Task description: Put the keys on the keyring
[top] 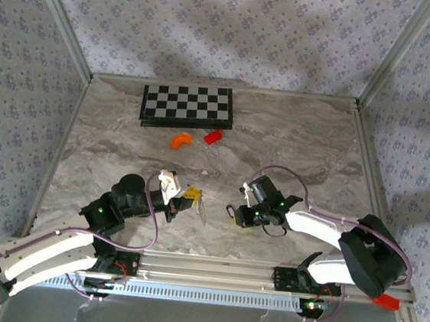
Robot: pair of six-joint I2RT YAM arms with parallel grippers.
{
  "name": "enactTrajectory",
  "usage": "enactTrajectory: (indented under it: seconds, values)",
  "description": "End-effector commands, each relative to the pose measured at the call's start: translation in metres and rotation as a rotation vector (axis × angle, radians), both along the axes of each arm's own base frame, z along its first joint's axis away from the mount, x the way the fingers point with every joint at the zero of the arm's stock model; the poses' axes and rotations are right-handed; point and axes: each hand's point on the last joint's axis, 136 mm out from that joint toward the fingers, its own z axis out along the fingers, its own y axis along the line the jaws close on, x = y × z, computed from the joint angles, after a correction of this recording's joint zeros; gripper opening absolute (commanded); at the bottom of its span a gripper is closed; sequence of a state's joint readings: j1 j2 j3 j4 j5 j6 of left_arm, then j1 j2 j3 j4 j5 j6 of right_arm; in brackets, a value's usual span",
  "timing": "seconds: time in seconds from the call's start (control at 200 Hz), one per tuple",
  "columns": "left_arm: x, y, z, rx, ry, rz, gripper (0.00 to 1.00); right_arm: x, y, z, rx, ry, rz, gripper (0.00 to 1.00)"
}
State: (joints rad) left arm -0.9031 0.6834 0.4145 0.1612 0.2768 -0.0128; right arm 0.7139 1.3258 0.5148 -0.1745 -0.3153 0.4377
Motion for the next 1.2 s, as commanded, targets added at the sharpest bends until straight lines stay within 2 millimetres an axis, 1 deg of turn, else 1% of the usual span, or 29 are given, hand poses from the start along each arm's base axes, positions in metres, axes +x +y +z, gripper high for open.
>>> enactTrajectory:
  seconds: [0.0,0.11,0.21,0.39,0.485,0.61,0.655,0.715,0.745,0.84,0.935,1.004,1.074,1.194]
  values:
    - [-0.001,-0.003,0.031,-0.075,-0.045,-0.018,0.00,0.001,0.006,0.004,0.010,-0.015,0.031,0.13]
    - [-0.001,-0.002,0.031,-0.074,-0.046,-0.017,0.00,0.001,0.006,0.004,0.017,-0.023,0.034,0.11]
    - [-0.001,-0.002,0.032,-0.074,-0.047,-0.017,0.00,0.003,0.007,0.010,0.037,-0.055,0.034,0.08]
    - [-0.002,-0.002,0.034,-0.074,-0.050,-0.017,0.00,0.005,0.008,0.030,0.083,-0.143,0.043,0.02]
    - [-0.002,-0.002,0.036,-0.075,-0.051,-0.019,0.00,0.004,0.008,0.044,0.123,-0.206,0.055,0.00]
    - [-0.002,-0.004,0.041,-0.077,-0.054,-0.029,0.00,-0.001,0.014,0.073,0.188,-0.337,0.111,0.00]
    - [-0.003,-0.004,0.044,-0.081,-0.057,-0.036,0.00,-0.006,0.019,0.087,0.214,-0.400,0.151,0.00]
    - [-0.005,-0.005,0.047,-0.081,-0.058,-0.044,0.00,-0.014,0.025,0.108,0.246,-0.493,0.214,0.00]
    - [-0.005,-0.005,0.049,-0.080,-0.058,-0.049,0.00,-0.019,0.028,0.122,0.267,-0.547,0.246,0.00]
    - [-0.008,-0.005,0.055,-0.075,-0.061,-0.059,0.00,-0.032,0.033,0.159,0.310,-0.686,0.330,0.00]
    - [-0.010,-0.004,0.058,-0.074,-0.052,-0.065,0.00,-0.042,0.034,0.194,0.361,-0.771,0.391,0.00]
    - [-0.015,-0.004,0.061,-0.075,-0.048,-0.082,0.00,-0.050,0.037,0.215,0.392,-0.806,0.447,0.00]
    - [-0.021,-0.005,0.064,-0.080,-0.046,-0.109,0.00,-0.056,0.040,0.230,0.395,-0.827,0.499,0.00]
    - [-0.031,-0.008,0.071,-0.097,-0.046,-0.160,0.00,-0.064,0.046,0.244,0.366,-0.854,0.592,0.00]
